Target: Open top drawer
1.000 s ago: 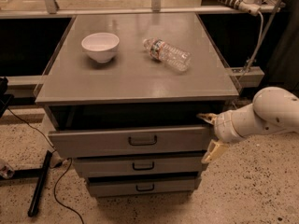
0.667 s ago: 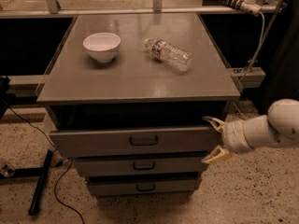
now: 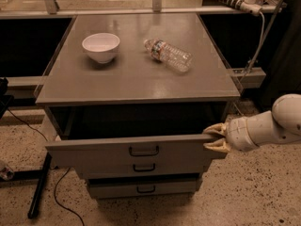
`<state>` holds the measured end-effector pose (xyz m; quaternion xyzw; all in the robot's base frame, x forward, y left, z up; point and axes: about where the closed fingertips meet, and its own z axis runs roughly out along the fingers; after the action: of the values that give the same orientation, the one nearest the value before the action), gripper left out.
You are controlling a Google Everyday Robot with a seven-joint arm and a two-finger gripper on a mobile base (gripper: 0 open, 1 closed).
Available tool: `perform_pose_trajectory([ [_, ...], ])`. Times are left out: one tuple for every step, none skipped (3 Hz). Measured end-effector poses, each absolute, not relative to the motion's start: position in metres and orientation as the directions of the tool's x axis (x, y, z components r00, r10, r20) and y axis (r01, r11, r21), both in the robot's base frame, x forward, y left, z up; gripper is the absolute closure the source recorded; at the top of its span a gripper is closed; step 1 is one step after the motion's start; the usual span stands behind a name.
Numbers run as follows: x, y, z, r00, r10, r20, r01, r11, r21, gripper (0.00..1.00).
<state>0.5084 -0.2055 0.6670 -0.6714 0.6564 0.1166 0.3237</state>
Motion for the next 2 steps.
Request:
perform_pose_trajectory([
  [0.5084, -0.2055, 0.676, 0.111, -0.806, -0.582, -0.957, 0.071, -0.282, 1.0],
  [0.5084, -0.2055, 0.6778, 0.111, -0.806, -0.582, -0.957, 0.071, -0.282, 1.0],
])
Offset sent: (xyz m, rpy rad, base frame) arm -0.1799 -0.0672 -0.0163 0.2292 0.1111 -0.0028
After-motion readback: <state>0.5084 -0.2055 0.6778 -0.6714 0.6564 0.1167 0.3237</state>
